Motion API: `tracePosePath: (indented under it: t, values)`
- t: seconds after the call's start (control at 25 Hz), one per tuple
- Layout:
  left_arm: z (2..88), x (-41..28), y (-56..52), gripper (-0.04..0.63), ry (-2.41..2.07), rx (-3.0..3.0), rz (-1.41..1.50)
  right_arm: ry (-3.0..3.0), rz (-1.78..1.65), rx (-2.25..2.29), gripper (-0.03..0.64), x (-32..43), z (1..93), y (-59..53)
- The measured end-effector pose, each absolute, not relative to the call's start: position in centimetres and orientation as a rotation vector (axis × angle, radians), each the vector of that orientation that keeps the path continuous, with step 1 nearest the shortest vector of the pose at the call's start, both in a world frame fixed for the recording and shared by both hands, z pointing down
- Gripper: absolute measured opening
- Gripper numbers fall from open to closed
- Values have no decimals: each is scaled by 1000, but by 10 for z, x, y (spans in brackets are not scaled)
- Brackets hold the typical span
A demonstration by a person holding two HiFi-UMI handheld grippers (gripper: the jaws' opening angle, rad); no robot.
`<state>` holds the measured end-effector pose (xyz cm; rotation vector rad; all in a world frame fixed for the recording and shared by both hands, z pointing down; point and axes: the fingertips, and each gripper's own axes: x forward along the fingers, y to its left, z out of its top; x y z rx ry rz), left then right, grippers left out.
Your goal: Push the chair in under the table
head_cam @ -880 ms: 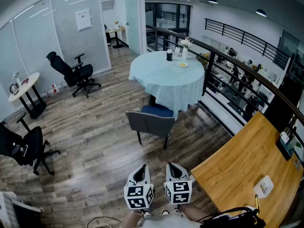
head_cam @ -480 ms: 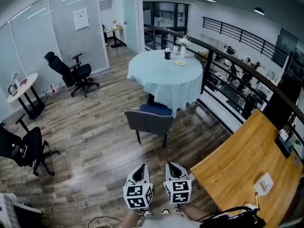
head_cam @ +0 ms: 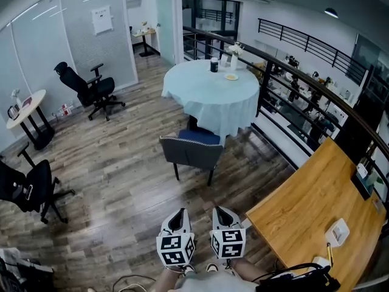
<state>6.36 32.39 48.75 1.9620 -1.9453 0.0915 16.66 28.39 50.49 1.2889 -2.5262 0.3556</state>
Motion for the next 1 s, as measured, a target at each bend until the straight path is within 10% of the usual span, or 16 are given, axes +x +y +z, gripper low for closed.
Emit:
tracePosePath:
  t: [1.0]
  values:
    - [510,-14,301,3,-1903,1929,113,-2445,408,1306,16,111,524,259]
